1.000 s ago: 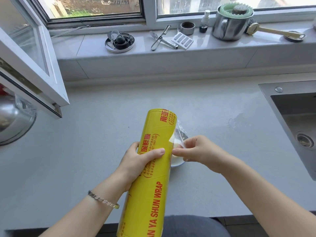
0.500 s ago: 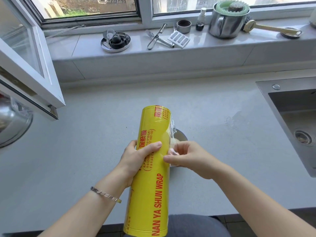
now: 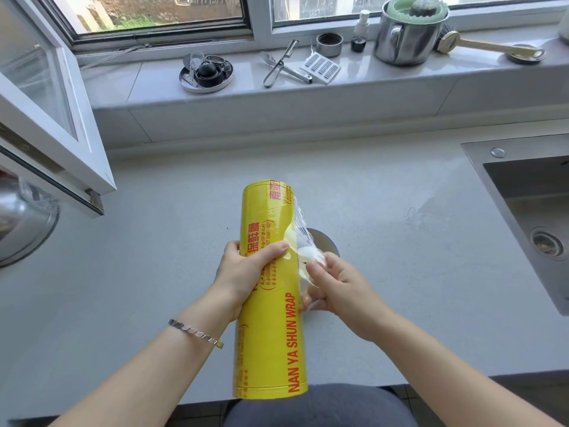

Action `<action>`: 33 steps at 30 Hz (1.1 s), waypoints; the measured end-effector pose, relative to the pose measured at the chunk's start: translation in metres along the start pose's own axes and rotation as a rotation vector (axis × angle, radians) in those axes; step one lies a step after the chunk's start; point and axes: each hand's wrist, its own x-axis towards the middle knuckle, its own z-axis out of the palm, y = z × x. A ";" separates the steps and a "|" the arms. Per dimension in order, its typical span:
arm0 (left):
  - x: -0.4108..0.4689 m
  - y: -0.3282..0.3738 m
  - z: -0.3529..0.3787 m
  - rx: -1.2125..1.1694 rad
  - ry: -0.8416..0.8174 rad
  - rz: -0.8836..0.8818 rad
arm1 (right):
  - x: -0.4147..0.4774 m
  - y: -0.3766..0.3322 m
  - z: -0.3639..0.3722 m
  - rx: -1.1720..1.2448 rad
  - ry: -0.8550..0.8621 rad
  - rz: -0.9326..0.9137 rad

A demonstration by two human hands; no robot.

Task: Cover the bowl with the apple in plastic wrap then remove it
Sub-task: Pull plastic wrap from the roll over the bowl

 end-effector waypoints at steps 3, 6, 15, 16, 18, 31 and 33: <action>-0.001 0.001 0.002 -0.039 0.016 0.022 | 0.001 -0.001 -0.003 0.021 -0.029 0.038; -0.003 0.005 0.000 -0.034 -0.111 0.035 | 0.002 -0.007 -0.007 0.004 -0.022 0.062; -0.001 0.004 -0.008 -0.026 -0.271 0.064 | -0.001 -0.016 -0.007 -0.116 0.069 0.070; -0.002 0.003 -0.004 -0.031 -0.213 0.078 | -0.002 -0.015 -0.007 -0.141 0.064 0.080; -0.002 0.001 0.001 -0.077 -0.120 0.088 | -0.002 -0.012 -0.006 -0.174 0.051 0.088; 0.007 0.009 0.002 -0.086 -0.091 0.047 | -0.003 -0.005 -0.005 -0.075 -0.064 0.021; 0.008 0.009 0.002 -0.109 -0.116 0.013 | 0.000 -0.008 -0.006 -0.157 -0.051 0.011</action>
